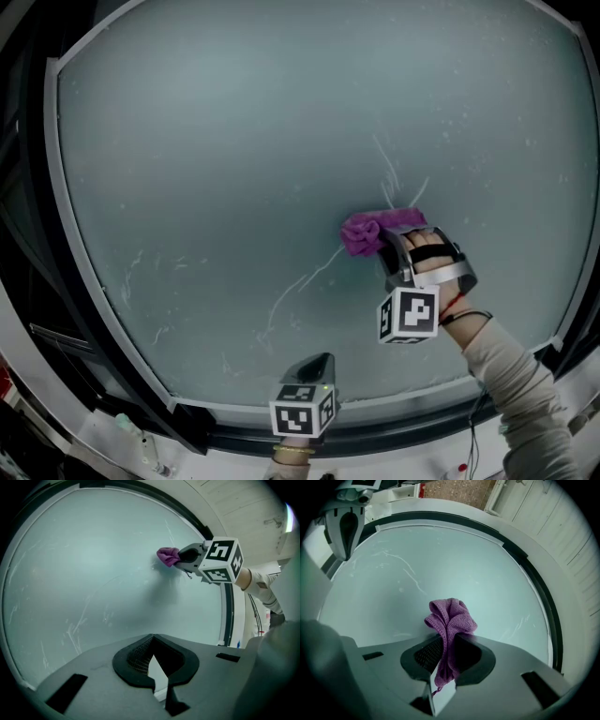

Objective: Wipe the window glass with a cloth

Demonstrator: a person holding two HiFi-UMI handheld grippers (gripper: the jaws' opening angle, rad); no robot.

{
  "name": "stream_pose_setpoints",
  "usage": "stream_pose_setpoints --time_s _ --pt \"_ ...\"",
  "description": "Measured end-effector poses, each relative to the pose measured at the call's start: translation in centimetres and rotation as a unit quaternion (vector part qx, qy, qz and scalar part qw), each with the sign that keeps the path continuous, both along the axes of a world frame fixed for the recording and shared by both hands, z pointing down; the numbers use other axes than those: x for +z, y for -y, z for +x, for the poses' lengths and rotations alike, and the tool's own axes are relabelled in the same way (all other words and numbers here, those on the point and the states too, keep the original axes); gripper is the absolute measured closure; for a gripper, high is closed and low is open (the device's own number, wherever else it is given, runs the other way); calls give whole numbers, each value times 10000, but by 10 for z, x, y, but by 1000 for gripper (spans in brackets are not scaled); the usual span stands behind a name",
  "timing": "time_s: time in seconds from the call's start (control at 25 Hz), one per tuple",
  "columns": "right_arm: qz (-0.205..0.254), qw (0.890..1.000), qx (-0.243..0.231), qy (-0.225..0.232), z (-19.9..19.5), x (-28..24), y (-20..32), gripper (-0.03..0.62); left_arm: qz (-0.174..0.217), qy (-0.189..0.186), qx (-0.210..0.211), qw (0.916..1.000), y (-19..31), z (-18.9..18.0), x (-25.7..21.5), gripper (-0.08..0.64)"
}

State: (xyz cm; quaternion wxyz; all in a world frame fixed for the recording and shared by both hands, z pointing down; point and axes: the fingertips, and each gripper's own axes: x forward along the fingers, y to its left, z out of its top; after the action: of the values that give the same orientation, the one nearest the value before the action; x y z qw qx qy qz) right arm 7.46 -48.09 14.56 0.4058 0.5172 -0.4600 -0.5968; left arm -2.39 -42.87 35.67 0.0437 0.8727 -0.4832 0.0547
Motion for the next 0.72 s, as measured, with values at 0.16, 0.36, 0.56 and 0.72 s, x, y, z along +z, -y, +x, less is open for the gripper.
stream_pose_setpoints --time_s 0.16,0.36,0.56,0.72 --pt "-232 9997 15 54 2 30 0 531 -51 -12 -16 10000 -4 0 4 555" --pt "-612 9981 -11 112 1 76 2 531 -68 -53 -80 9999 -8 -5 6 555" --pt "-991 9950 55 97 -1 120 1 531 -63 -78 -154 9998 -13 -12 6 555" --pt "-1290 9915 105 117 -1 156 1 531 -55 -91 -197 9997 -18 -17 7 555"
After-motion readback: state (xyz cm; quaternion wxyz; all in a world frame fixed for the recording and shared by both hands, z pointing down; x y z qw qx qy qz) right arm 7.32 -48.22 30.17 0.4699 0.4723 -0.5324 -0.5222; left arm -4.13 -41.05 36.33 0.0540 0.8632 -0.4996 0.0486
